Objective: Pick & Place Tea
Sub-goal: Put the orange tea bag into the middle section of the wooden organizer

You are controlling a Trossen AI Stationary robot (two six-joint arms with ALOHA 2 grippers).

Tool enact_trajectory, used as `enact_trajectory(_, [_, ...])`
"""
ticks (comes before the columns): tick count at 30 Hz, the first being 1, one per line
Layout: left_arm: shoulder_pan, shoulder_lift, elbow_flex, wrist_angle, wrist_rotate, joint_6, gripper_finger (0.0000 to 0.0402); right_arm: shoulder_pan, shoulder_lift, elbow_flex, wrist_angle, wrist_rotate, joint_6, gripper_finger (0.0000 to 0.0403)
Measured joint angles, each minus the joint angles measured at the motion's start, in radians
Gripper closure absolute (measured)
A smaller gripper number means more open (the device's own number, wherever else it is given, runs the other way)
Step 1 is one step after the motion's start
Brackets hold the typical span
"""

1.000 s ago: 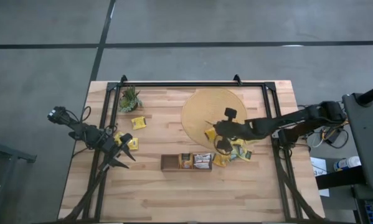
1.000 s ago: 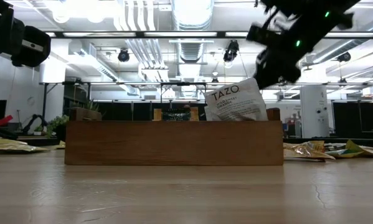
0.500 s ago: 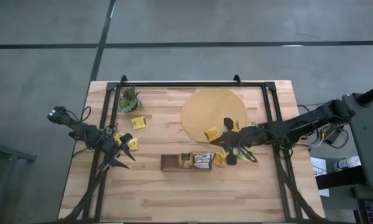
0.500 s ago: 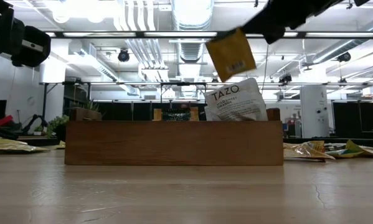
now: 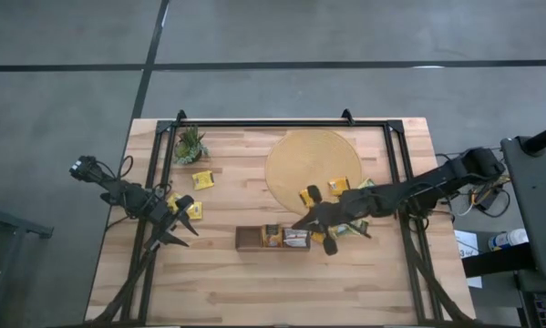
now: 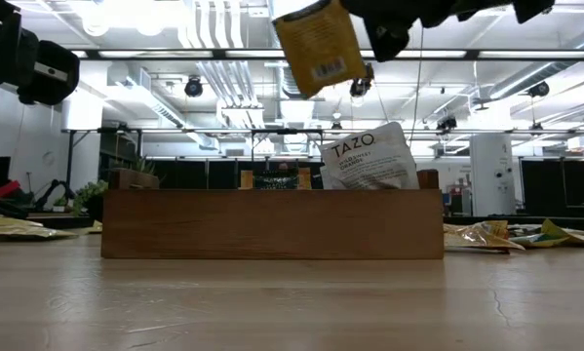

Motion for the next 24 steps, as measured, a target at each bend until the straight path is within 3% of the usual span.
enact_trajectory(13, [0.000, 0.000, 0.000, 0.000, 0.000, 0.000, 0.0230, -0.001, 0.239, 0.154, -0.033, -0.018, 0.020, 0.0394])
enact_trajectory(24, [0.000, 0.004, 0.000, 0.000, 0.000, 0.000, 0.0230, -0.021, 0.348, 0.232, -0.097, -0.022, 0.047, 0.0394])
